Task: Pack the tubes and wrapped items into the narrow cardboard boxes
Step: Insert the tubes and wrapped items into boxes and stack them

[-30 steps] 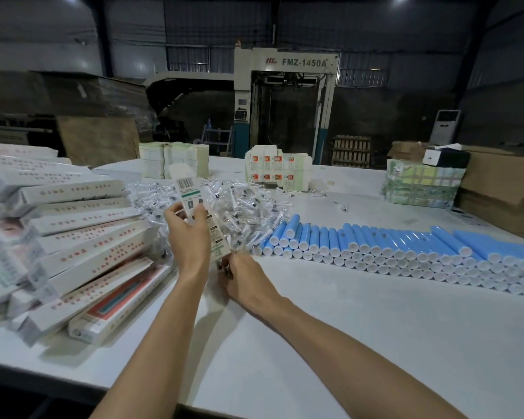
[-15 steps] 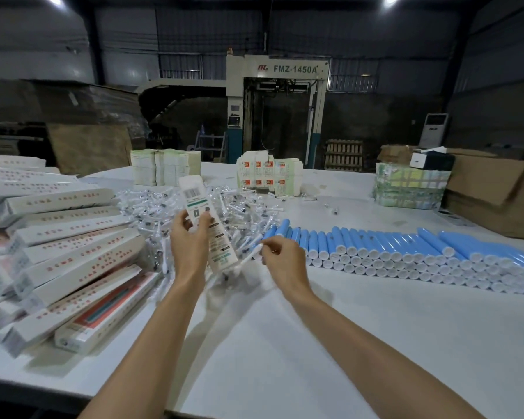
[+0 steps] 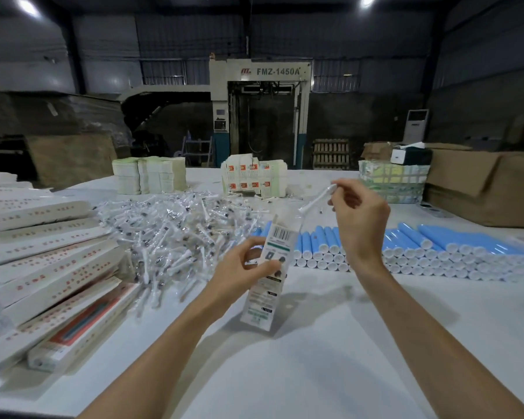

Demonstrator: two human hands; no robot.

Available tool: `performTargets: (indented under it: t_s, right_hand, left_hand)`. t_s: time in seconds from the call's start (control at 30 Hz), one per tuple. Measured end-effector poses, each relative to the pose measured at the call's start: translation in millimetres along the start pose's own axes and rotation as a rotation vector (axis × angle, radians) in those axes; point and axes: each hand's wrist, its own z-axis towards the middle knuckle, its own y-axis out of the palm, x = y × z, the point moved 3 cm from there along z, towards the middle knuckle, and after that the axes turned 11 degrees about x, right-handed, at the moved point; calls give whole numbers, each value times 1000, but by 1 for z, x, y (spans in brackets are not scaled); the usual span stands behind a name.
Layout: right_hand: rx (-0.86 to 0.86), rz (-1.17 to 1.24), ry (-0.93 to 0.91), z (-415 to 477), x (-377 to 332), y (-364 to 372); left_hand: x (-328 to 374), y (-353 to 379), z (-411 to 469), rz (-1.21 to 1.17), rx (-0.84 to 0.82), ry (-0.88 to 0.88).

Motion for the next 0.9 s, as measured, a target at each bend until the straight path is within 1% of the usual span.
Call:
performTargets:
  t_s: [0.1, 0.2, 0.27, 0.43, 0.63, 0.77, 0.83, 0.87, 0.9]
  right_hand:
    - [-5, -67, -205, 5, -20, 4]
    - [-136, -191, -402, 1, -27, 13]
    - [-241, -260, -439, -8, -25, 20]
    - [-526, -282, -361, -28, -16, 36]
    - [-687, -219, -298, -21, -16, 39]
    - [-829, -197, -170, -15, -9, 41]
    - [-833, -171, -112, -19, -3, 39]
    - [-783, -128, -71, -23, 2, 37]
    - [-694, -72, -26, -27, 7, 34]
  left_hand:
    - [-1, 8, -4, 6, -47, 2]
    - [0, 8, -5, -11, -40, -5]
    - [2, 7, -5, -16, -28, -4]
    - [1, 6, -3, -41, -5, 9]
    - [-1, 4, -3, -55, -48, 45]
    - [0, 5, -4, -100, -57, 81]
    - [1, 5, -5, -121, -52, 90]
    - [1, 4, -4, -131, -44, 91]
    - [1, 3, -4, -141, -34, 89]
